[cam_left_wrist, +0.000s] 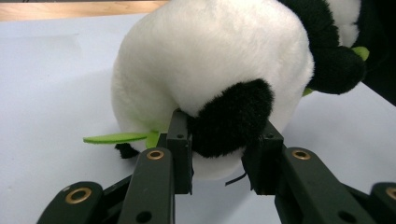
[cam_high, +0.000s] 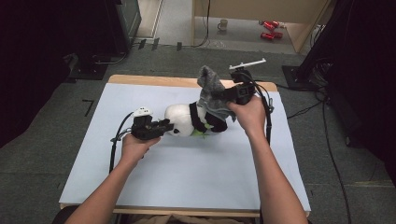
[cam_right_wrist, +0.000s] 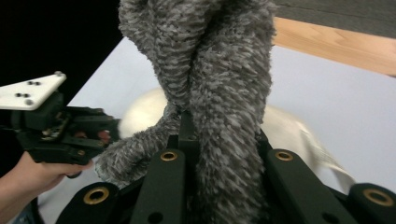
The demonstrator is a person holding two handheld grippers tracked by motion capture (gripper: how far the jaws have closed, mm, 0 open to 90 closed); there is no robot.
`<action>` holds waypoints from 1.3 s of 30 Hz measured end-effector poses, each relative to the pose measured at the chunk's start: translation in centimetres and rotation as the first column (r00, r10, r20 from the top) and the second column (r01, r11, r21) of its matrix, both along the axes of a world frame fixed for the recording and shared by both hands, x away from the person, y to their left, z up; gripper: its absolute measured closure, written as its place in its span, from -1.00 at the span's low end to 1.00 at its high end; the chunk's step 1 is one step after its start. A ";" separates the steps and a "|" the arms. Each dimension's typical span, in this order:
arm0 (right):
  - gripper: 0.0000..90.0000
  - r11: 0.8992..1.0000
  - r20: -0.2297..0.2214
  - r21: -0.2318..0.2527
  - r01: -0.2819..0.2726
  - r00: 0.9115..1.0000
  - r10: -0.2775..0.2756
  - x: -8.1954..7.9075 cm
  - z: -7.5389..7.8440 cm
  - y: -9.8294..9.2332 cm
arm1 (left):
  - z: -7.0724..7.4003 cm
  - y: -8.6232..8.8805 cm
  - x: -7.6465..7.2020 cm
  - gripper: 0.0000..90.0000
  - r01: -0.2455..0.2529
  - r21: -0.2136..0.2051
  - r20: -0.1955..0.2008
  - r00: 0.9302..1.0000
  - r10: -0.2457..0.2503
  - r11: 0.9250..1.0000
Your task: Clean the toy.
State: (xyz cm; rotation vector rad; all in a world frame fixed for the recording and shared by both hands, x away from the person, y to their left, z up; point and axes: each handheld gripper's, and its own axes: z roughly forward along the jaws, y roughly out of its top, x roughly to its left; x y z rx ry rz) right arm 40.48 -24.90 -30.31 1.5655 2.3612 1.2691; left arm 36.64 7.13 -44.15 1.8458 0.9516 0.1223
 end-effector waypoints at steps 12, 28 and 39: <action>0.70 0.988 -0.030 -0.002 -0.157 0.987 0.157 1.0 -0.7 8.8 | 0.6 -0.1 -0.3 0.51 -0.008 -0.009 0.010 1.000 0.008 1.000; 0.70 0.982 -0.088 -0.052 -0.182 0.980 0.177 1.7 -4.5 10.9 | 0.5 -0.8 -0.5 0.51 0.005 0.015 0.009 1.000 -0.005 1.000; 0.69 0.986 -0.085 -0.120 -0.114 0.991 0.105 1.4 -4.5 6.9 | 0.2 -0.3 -0.2 0.52 -0.001 0.025 -0.003 1.000 0.001 1.000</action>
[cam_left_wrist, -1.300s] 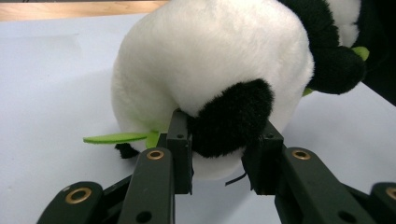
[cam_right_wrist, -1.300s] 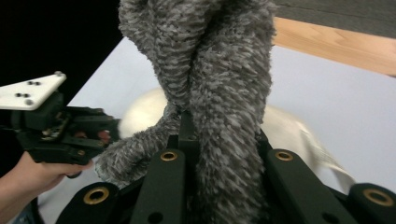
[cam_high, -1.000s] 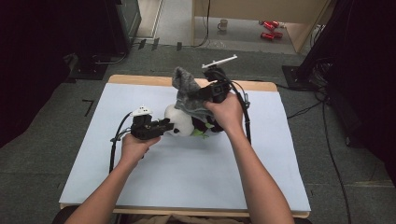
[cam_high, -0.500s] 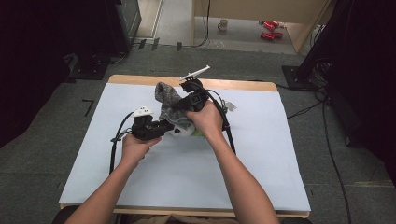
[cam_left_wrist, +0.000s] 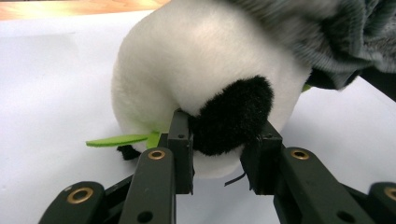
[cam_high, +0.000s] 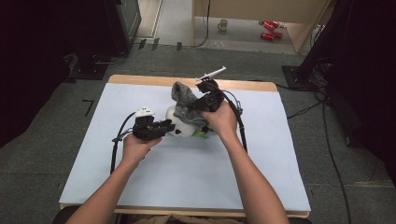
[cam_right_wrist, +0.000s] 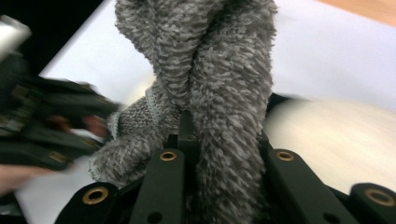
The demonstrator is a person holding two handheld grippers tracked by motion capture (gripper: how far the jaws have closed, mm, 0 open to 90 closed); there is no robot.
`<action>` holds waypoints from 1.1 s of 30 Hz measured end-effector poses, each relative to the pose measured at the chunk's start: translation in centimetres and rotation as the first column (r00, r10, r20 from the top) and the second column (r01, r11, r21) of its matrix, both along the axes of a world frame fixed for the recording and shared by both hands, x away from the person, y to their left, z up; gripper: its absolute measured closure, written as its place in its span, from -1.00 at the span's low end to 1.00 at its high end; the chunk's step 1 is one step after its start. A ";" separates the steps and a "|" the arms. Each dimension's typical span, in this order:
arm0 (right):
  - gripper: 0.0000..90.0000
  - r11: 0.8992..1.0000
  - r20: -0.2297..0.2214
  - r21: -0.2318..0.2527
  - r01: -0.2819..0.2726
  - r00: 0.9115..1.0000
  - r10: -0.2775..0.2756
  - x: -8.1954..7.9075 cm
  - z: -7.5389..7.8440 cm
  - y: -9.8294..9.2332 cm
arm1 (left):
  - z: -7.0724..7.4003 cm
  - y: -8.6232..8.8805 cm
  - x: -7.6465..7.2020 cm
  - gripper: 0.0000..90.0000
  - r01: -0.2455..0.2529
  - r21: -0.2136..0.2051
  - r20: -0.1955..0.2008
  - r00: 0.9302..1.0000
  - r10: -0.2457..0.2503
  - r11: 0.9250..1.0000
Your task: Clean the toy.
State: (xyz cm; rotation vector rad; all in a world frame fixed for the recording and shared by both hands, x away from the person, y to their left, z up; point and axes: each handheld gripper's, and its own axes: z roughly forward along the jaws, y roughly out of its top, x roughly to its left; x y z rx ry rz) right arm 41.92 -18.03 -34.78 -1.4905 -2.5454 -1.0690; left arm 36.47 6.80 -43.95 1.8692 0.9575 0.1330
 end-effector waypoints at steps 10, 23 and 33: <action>0.69 0.995 0.026 0.081 0.062 0.998 -0.064 -1.0 0.5 -5.2 | -0.2 -0.1 0.1 0.52 0.004 0.016 -0.004 1.000 -0.004 1.000; 0.69 0.963 0.039 0.182 0.197 0.977 -0.208 -0.3 -1.9 -11.6 | -0.6 0.3 0.6 0.53 -0.005 0.004 -0.020 1.000 0.005 1.000; 0.70 0.950 0.031 0.217 0.226 0.971 -0.238 0.1 -3.9 -12.4 | -0.4 0.2 0.7 0.53 -0.004 -0.001 -0.041 0.999 0.004 1.000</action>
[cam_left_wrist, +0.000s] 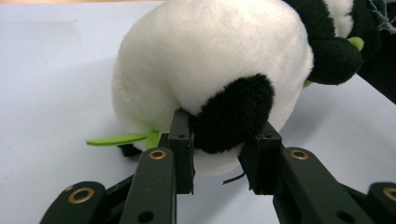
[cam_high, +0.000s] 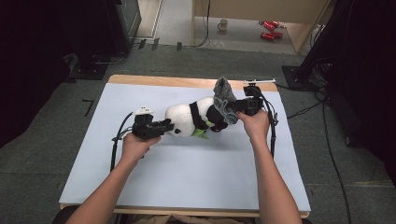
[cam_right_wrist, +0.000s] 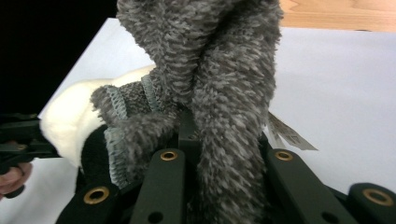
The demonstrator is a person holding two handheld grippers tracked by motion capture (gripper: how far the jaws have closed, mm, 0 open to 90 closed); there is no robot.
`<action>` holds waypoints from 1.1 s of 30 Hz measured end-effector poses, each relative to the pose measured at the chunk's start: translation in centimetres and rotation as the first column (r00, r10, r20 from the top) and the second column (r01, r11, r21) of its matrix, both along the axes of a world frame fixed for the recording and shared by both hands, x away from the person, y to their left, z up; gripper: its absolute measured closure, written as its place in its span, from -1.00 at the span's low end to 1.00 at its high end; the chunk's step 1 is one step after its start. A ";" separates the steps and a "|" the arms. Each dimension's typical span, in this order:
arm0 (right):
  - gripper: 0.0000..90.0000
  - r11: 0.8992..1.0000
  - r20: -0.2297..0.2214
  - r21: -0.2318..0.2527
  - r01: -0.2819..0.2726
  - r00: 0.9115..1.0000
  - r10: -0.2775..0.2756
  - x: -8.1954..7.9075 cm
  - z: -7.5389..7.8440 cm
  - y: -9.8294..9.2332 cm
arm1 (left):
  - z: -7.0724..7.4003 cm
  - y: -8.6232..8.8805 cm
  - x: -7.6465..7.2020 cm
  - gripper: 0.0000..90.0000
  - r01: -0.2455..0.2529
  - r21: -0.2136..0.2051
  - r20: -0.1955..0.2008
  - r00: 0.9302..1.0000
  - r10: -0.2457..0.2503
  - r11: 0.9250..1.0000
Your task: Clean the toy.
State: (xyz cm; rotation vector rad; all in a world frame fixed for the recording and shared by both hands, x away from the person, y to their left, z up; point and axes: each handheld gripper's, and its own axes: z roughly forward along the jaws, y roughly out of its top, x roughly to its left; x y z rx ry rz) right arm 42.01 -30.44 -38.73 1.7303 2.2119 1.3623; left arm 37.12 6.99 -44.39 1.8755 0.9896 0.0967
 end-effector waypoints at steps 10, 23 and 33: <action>0.71 0.999 -0.026 -0.028 0.027 0.999 -0.028 0.2 -0.7 -0.2 | 0.0 0.1 0.1 0.53 -0.002 -0.003 -0.001 1.000 0.002 1.000; 0.70 0.995 0.032 -0.084 0.048 0.998 -0.046 -1.4 1.8 -1.4 | 1.0 0.1 0.0 0.61 0.052 -0.093 -0.117 0.991 -0.063 0.994; 0.71 0.996 0.130 -0.041 -0.074 0.988 0.078 -3.0 8.2 2.8 | 2.3 0.3 -0.5 0.62 0.037 -0.095 -0.168 0.984 -0.053 0.995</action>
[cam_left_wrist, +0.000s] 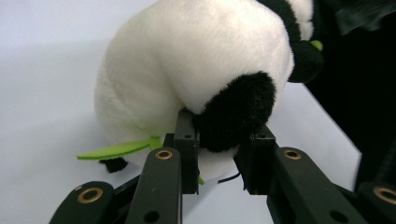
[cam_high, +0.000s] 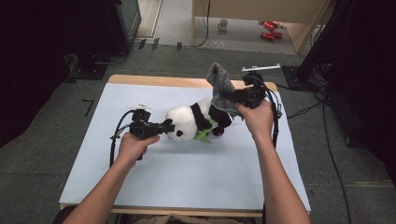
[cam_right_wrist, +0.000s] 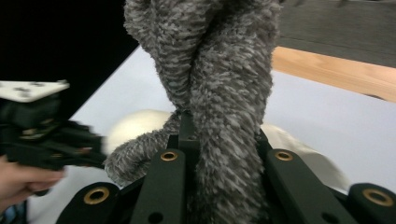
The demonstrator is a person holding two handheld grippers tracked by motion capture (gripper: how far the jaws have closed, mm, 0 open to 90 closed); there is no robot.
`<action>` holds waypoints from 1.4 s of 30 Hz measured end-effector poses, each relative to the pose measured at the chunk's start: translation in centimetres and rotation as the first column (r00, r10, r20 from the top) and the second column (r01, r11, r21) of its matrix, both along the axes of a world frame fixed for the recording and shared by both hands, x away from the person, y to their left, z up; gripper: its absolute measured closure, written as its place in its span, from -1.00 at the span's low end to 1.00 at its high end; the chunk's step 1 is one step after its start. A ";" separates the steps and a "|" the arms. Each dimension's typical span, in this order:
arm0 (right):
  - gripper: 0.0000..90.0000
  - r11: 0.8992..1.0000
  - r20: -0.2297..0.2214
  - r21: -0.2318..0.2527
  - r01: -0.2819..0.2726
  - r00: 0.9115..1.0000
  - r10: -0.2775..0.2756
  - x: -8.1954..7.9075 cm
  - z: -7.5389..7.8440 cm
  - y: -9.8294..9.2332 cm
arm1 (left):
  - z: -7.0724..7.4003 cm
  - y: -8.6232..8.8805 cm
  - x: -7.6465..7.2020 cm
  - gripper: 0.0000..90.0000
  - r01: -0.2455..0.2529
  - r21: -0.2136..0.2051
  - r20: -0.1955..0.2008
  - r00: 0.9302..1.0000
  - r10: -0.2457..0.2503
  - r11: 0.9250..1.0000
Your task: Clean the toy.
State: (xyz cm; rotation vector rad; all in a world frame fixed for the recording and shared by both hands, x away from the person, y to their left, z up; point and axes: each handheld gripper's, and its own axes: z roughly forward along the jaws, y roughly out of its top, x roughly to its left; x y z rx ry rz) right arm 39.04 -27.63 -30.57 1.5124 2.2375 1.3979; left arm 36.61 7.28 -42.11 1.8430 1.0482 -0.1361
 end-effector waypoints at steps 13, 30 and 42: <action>0.70 0.973 -0.085 -0.011 -0.229 0.970 0.228 -0.5 -1.2 10.2 | -0.8 0.1 0.5 0.60 -0.048 0.016 0.016 0.999 0.048 0.999; 0.71 0.980 -0.130 -0.068 -0.185 0.976 0.175 1.0 -5.2 10.1 | -1.3 0.1 -0.3 0.16 -0.056 0.091 0.238 0.971 0.032 0.994; 0.71 0.982 -0.135 -0.067 -0.174 0.977 0.164 1.7 -5.3 10.2 | -3.8 -0.5 -0.3 -0.34 -0.034 0.153 0.331 0.943 -0.019 0.988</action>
